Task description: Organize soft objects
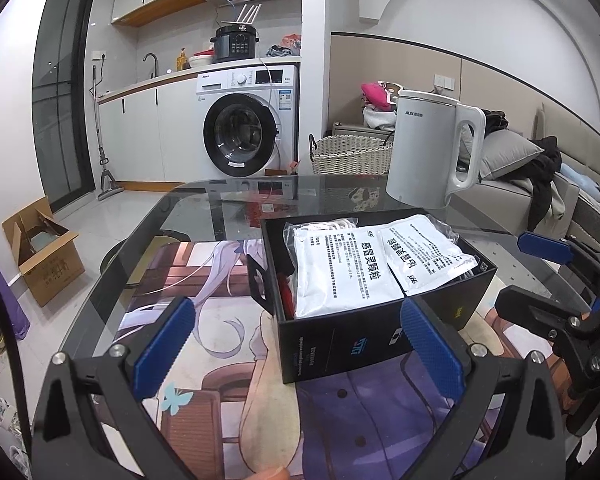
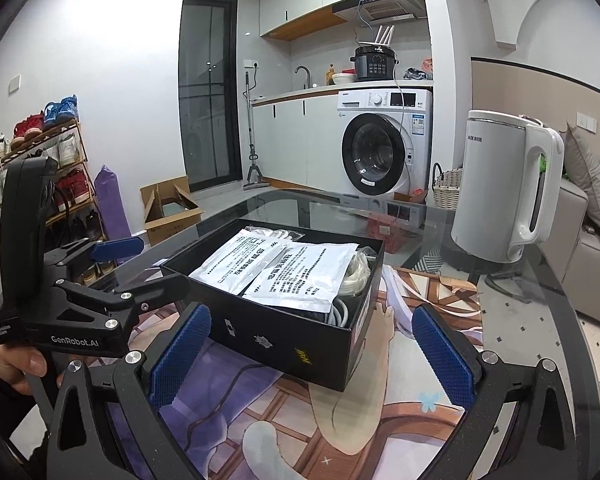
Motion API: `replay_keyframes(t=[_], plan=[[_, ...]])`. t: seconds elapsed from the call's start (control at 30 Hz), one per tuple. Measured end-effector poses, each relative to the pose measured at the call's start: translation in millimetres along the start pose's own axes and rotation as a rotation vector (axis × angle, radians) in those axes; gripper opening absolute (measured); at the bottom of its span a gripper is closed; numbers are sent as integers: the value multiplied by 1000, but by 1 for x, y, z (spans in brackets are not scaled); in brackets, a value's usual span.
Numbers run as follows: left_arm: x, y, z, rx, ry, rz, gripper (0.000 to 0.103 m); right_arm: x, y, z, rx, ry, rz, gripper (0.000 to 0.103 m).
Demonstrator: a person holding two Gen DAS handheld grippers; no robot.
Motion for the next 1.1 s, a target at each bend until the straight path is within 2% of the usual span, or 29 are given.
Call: replay_keyframes(t=[1.1], plan=[[1, 6, -1, -23, 1, -11, 103, -2, 5, 0, -21, -2, -4, 103]])
Point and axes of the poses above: each gripper's, at about its wrist camera, not at the fingertips, and y roughly against the way its jaws point, x to its left, z to its top, the point moved 3 cm from there along -y, roughly the way its jaws point, and after that the axes turned 4 degrees about -y, right-handed, at the moved point
